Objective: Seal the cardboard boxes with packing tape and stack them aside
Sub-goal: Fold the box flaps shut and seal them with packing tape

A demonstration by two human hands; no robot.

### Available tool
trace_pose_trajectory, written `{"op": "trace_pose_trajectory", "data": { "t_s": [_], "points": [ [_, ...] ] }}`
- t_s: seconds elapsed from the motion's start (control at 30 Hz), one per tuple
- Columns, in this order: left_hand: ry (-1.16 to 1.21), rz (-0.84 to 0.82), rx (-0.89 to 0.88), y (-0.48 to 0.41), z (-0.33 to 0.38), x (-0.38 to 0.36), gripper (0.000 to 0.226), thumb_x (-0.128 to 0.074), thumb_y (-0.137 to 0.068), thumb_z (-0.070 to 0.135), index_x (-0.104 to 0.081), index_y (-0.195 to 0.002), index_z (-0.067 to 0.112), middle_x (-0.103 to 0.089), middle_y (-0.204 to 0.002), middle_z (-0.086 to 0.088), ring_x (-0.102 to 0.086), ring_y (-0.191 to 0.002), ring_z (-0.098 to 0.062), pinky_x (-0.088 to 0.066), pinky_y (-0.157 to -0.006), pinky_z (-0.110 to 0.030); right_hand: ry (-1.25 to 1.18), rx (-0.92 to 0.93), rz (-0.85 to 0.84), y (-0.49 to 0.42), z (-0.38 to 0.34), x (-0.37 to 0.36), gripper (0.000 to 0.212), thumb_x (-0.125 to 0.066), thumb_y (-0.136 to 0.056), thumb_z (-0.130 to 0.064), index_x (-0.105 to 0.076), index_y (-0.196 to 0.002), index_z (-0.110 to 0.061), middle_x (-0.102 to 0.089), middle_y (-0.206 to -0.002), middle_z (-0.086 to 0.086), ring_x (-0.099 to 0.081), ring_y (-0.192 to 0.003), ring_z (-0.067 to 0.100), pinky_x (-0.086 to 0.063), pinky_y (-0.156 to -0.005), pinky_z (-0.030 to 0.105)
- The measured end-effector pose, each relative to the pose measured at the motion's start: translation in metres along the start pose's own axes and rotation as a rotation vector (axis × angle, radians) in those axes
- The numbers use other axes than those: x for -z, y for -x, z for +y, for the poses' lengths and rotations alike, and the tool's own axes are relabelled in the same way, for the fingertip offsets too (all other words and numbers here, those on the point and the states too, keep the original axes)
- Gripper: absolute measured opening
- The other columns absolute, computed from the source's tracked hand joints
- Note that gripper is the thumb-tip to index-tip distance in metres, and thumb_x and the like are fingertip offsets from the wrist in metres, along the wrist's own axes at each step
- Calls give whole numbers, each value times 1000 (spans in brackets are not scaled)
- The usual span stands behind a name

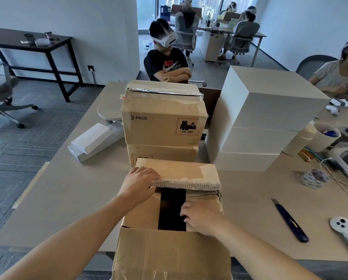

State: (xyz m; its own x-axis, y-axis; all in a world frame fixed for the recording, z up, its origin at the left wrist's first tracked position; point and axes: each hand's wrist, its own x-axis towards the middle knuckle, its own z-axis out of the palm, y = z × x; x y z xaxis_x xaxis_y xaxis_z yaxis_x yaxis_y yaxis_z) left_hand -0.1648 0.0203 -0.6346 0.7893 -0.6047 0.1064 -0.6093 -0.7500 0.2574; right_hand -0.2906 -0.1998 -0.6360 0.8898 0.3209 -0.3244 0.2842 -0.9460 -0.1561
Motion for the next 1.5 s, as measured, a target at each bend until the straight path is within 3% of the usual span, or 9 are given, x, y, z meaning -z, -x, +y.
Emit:
{"op": "trace_pose_trajectory", "data": {
  "t_s": [0.23, 0.47, 0.67, 0.9, 1.03, 1.13, 1.23, 1.3, 1.5],
  "points": [
    [115, 328, -51, -19, -1, 32, 12, -59, -96, 21, -51, -94, 30, -72, -102, 16, -70, -80, -15, -57, -64, -33, 235, -15, 56, -29, 7, -13, 51, -49, -98, -42, -51, -138, -10, -36, -154, 7, -14, -149, 24, -12, -121, 43],
    [20, 505, -19, -63, -1, 38, 22, -62, -92, 10, -66, -109, 24, -69, -120, 6, -55, -117, -20, -34, -108, -38, 229, 4, 136, -32, 3, 15, 48, -43, -101, -41, -68, -115, -2, -58, -135, 12, -33, -143, 26, -9, -119, 35],
    [-47, 106, 192, -59, 24, -10, 98, -58, -91, 36, 12, -158, 20, 33, -160, 4, 38, -143, -27, 20, -118, -53, 388, -313, 133, -20, -20, 66, 23, -69, -90, -23, -70, -109, -10, -65, -112, 16, -56, -108, 31, -46, -101, 46],
    [-102, -157, 351, -28, 49, -54, 130, -72, -80, 46, 40, -144, 29, 49, -150, 0, 46, -133, -45, 18, -110, -70, 723, -681, -109, -3, 14, 67, 41, -59, -94, -14, -55, -134, -5, -58, -130, 22, -36, -138, 39, 9, -117, 58],
    [-111, -146, 386, -28, 50, -56, 120, -63, -82, 14, 38, -145, 32, 52, -147, 3, 46, -131, -49, 9, -111, -73, 119, -848, 31, 1, 46, 43, 83, -49, -100, -20, 13, -154, -19, -4, -162, 17, -3, -148, 41, -9, -121, 51],
    [-115, -148, 391, -28, 47, -57, 121, -64, -80, 15, 38, -145, 34, 52, -147, 4, 46, -131, -50, 11, -109, -74, -227, -792, 104, -5, 57, 31, 98, -52, -96, -8, 22, -145, -50, -4, -163, 8, -50, -126, 35, -53, -92, 38],
    [-100, -158, 375, -28, 48, -55, 122, -65, -80, 21, 38, -145, 36, 52, -147, 5, 45, -131, -50, 14, -107, -75, -216, -637, 281, -16, 61, 34, 52, -33, -94, -66, -22, -144, -59, -39, -148, 1, -46, -71, -2, -39, -76, 19],
    [-96, -171, 360, -32, 49, -51, 119, -65, -80, 29, 32, -148, 37, 48, -151, 6, 42, -133, -50, 15, -105, -76, -215, -590, 404, -24, 72, 27, 82, -14, -71, -89, -34, -141, -52, -49, -129, 0, -32, -67, -3, -33, -71, 20],
    [66, -174, 332, -33, 44, -35, 85, -59, -84, 39, -13, -156, 39, 3, -166, 11, 27, -144, -45, 21, -103, -76, -295, -809, 178, -39, 65, 40, 93, -47, -97, -9, 19, -145, -53, -39, -91, 4, -48, -66, 12, -45, -67, 27]
  ]
}}
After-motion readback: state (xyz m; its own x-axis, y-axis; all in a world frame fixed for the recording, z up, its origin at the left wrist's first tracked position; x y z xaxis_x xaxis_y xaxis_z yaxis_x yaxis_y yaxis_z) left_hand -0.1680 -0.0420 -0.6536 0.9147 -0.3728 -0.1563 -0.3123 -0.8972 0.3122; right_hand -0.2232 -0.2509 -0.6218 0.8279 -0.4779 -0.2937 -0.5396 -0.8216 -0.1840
